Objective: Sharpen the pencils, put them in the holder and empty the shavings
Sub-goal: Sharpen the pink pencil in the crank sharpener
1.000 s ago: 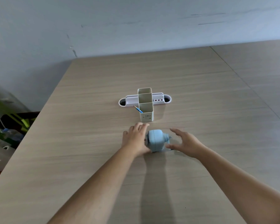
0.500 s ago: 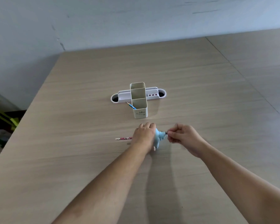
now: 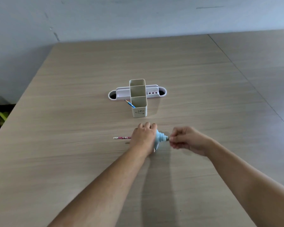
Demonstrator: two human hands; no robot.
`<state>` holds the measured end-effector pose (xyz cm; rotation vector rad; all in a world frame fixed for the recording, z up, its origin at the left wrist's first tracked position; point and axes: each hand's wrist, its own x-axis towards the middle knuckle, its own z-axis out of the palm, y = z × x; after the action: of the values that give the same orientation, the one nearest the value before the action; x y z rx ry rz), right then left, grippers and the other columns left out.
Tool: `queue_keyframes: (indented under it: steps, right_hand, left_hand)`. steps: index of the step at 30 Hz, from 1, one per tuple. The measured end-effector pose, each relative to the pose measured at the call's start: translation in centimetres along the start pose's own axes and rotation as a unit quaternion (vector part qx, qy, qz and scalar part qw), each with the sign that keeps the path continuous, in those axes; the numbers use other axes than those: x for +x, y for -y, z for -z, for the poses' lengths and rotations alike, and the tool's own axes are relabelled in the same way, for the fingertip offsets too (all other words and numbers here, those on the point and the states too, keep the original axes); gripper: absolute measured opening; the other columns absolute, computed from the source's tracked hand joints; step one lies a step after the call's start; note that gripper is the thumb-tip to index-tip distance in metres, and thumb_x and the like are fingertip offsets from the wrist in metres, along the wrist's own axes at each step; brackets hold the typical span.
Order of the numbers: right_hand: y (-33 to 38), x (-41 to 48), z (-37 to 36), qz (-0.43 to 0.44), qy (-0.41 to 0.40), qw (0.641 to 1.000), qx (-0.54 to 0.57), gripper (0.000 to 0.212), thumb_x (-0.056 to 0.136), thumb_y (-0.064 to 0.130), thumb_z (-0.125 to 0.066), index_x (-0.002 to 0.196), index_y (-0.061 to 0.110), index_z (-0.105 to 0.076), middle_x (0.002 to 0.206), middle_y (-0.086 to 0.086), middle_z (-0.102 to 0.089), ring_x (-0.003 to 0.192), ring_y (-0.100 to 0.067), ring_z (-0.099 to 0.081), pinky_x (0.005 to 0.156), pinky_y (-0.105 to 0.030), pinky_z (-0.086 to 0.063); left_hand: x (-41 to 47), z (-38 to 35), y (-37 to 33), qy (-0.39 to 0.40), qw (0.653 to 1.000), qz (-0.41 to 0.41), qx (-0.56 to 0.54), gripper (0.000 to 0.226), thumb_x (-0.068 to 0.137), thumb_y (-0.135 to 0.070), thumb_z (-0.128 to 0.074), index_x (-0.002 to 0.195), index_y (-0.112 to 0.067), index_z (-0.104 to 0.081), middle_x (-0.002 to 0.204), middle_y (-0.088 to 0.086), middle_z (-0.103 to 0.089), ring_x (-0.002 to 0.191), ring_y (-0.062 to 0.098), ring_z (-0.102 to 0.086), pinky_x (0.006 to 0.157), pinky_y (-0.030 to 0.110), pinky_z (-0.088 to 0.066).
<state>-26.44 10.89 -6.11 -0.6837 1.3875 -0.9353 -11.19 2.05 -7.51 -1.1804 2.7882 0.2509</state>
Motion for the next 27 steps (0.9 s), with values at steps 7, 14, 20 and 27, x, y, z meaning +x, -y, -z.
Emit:
queue_keyframes:
  steps: [7, 14, 20, 27]
  right_hand:
    - [-0.9, 4.7, -1.7, 0.028, -0.229, 0.952, -0.201, 0.028, 0.079, -0.006, -0.061, 0.061, 0.013, -0.054, 0.066, -0.011, -0.058, 0.061, -0.025, -0.059, 0.068, -0.039, -0.056]
    - [-0.4, 0.3, 0.7, -0.022, 0.018, 1.0, 0.007, 0.012, 0.082, -0.007, -0.06, 0.075, 0.002, -0.061, 0.057, -0.006, -0.067, 0.048, -0.011, -0.061, 0.05, -0.018, -0.053]
    - [0.5, 4.6, -1.4, 0.063, -0.201, 0.975, -0.077, 0.009, 0.083, -0.009, -0.058, 0.083, 0.0, -0.059, 0.064, -0.01, -0.056, 0.051, -0.012, -0.056, 0.049, -0.015, -0.053]
    - [-0.1, 1.3, 0.8, -0.07, 0.046, 0.991, -0.105, 0.013, 0.082, -0.007, -0.06, 0.072, 0.002, -0.062, 0.055, -0.007, -0.067, 0.045, -0.012, -0.061, 0.047, -0.019, -0.053]
  left_hand:
    - [0.0, 0.0, -0.1, 0.005, 1.0, 0.019, -0.016, 0.067, 0.064, -0.02, -0.082, 0.118, -0.016, -0.042, 0.121, 0.005, -0.05, 0.111, 0.028, -0.048, 0.083, 0.036, -0.045]
    - [0.1, -0.2, 0.0, -0.003, 1.0, 0.004, -0.01, 0.067, 0.063, -0.021, -0.082, 0.117, -0.016, -0.043, 0.119, 0.007, -0.053, 0.108, 0.03, -0.05, 0.083, 0.036, -0.045]
    - [0.0, -0.3, 0.0, -0.002, 1.0, 0.011, -0.013, 0.068, 0.061, -0.022, -0.084, 0.115, -0.016, -0.043, 0.117, 0.006, -0.052, 0.107, 0.029, -0.049, 0.081, 0.036, -0.045]
    - [0.1, -0.4, 0.0, -0.01, 1.0, 0.012, -0.01, 0.065, 0.063, -0.015, -0.079, 0.117, -0.016, -0.043, 0.116, 0.008, -0.053, 0.105, 0.031, -0.05, 0.081, 0.037, -0.045]
